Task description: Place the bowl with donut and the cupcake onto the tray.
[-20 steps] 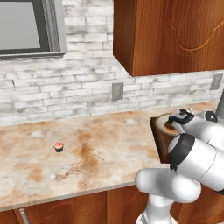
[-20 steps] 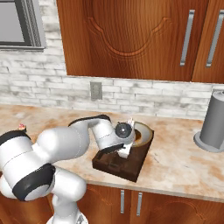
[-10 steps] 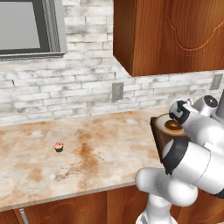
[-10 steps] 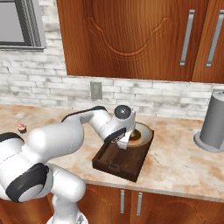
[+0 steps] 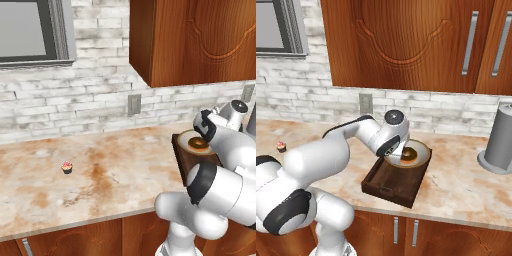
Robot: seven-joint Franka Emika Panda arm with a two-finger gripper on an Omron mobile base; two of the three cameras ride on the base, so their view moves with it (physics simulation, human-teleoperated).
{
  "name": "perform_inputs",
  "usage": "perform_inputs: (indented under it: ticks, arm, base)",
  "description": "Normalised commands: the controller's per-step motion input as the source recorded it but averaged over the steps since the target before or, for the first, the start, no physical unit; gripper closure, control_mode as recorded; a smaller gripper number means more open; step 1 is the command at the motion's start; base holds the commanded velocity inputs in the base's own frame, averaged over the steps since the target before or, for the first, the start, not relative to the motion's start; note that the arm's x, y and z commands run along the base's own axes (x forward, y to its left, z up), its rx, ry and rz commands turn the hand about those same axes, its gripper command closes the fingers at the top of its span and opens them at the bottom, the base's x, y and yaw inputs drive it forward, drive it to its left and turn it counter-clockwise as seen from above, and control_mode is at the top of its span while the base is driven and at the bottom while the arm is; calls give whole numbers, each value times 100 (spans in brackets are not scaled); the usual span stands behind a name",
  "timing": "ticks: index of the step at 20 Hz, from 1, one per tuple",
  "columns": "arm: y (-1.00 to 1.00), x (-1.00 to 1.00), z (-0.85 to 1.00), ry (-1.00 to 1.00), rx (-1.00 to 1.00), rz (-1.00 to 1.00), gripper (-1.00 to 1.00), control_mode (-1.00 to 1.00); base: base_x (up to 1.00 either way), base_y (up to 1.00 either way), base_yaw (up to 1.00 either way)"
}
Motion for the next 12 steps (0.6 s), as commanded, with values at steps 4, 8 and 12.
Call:
perform_inputs:
  ticks: [4, 8, 12]
  arm:
    - [23, 0, 17, 6, -5, 7, -100, -100]
    - [27, 0, 7, 4, -3, 11, -100, -100]
    - [37, 4, 6, 5, -1, 15, -100, -100]
  base:
    - [0, 0, 0]
    - [0, 0, 0]
    - [0, 0, 0]
